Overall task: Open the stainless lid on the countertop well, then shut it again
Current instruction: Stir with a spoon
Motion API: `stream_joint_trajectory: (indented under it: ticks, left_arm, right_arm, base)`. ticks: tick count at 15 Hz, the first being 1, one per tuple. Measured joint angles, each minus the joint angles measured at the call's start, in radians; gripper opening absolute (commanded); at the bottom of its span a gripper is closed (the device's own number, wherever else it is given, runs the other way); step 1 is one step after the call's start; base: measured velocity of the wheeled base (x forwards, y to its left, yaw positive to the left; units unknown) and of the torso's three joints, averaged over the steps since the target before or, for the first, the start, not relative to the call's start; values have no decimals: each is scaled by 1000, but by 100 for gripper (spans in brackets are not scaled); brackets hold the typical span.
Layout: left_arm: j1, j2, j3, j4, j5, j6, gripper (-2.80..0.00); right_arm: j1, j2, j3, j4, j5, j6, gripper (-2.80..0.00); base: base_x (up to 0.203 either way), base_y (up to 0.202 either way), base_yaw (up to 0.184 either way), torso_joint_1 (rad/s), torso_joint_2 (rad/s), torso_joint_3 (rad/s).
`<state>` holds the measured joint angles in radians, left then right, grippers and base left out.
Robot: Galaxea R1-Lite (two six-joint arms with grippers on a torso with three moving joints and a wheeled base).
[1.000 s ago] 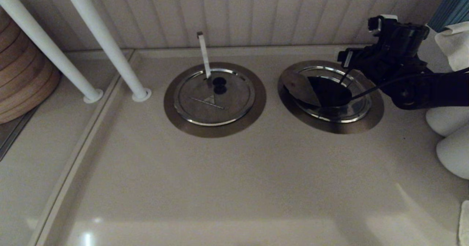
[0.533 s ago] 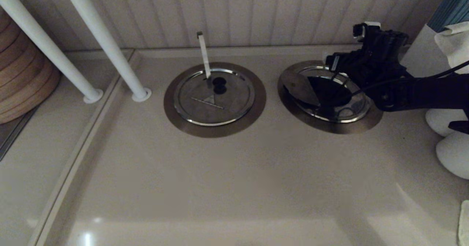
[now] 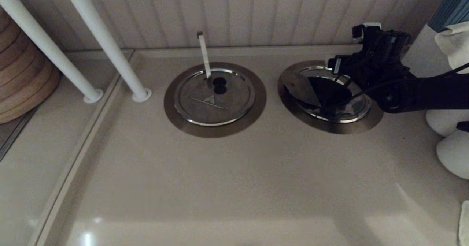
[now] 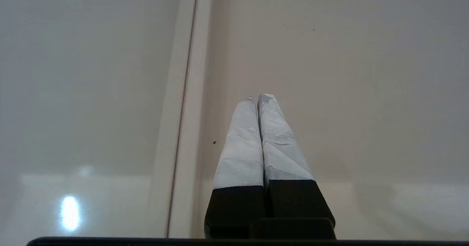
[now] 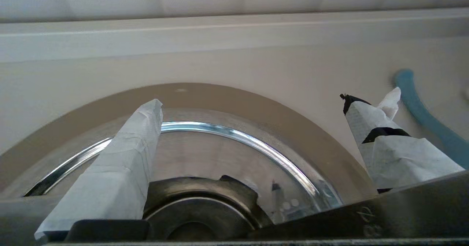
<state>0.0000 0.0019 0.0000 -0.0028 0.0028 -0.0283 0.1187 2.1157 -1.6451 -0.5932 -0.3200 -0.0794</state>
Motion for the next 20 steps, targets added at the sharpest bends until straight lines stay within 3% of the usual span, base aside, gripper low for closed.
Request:
stream_joint_trajectory:
  ticks: [5,11,20]
  left_arm:
    - [0,0,0,0,0,0,-280]
    - [0,0,0,0,0,0,-280]
    - [0,0,0,0,0,0,-280]
  right_arm:
    - [-3,9,1,-18,-30,-74,0]
    - [-4,64,26,-223,-91,-284,0]
    - [-18,-44,145,-186,-81,-292,0]
  base:
    - [0,0,0,0,0,0]
    - [0,0,0,0,0,0]
    - [0,0,0,0,0,0]
